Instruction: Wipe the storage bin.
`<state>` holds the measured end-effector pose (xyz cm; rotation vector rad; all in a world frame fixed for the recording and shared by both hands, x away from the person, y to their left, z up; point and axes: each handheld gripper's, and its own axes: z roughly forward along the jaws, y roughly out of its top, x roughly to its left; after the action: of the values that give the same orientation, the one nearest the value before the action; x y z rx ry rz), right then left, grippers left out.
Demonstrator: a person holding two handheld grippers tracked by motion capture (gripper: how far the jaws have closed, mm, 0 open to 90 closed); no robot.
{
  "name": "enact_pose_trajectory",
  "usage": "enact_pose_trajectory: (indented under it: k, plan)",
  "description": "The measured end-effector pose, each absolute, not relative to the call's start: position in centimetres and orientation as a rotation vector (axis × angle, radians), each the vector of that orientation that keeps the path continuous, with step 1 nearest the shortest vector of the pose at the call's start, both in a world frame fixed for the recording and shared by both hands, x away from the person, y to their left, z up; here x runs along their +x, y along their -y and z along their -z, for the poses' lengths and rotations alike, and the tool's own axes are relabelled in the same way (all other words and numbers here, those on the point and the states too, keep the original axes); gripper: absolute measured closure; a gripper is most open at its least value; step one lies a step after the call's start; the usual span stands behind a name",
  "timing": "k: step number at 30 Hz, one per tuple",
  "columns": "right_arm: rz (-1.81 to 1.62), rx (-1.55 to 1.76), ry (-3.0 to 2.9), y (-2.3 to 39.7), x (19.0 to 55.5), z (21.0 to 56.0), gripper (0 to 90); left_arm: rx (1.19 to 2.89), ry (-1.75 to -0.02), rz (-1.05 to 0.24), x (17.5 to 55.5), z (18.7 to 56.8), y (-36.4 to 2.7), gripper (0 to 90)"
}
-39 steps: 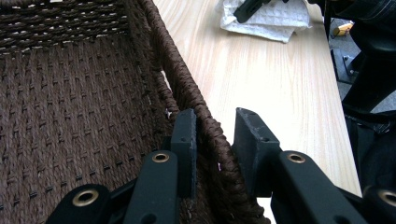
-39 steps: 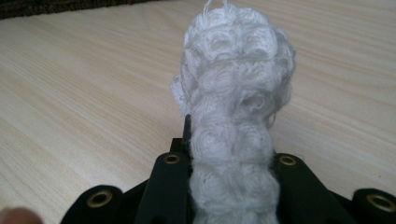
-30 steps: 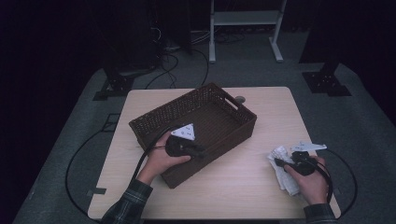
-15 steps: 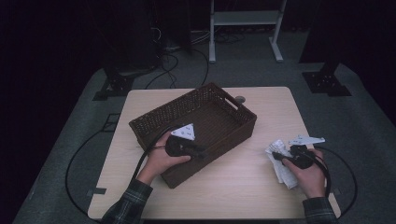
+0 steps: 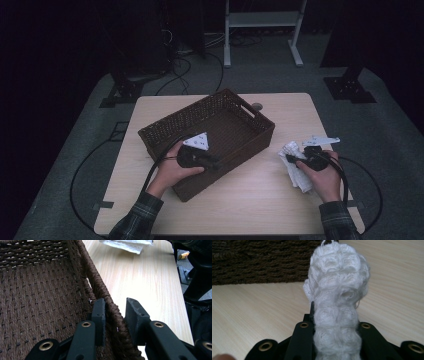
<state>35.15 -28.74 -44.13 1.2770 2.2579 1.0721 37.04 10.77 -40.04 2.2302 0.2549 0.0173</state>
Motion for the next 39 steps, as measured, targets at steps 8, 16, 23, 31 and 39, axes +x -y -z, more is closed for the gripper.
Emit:
enact_pose_trajectory:
  k: [8,16,23,31,39]
  plan:
    - [-1.074,1.27,-2.273,28.2,36.9,44.2,75.7,2.23,-0.254,-0.018,37.0,40.0,-10.8,69.1]
    - [-1.05,1.267,-2.291,27.6,38.5,44.6,75.7,2.229,-0.253,-0.019,37.0,40.1,-10.8,69.1]
    - [-1.015,1.262,-2.315,26.8,39.8,45.2,75.7,2.229,-0.252,-0.019,37.0,40.0,-10.8,69.1]
    - [-0.959,1.278,-2.343,26.1,40.9,46.1,75.8,2.23,-0.251,-0.019,37.0,40.0,-10.8,69.1]
    - [-0.897,1.289,-2.38,24.9,41.9,47.0,75.8,2.232,-0.247,-0.021,37.0,40.0,-10.8,69.2]
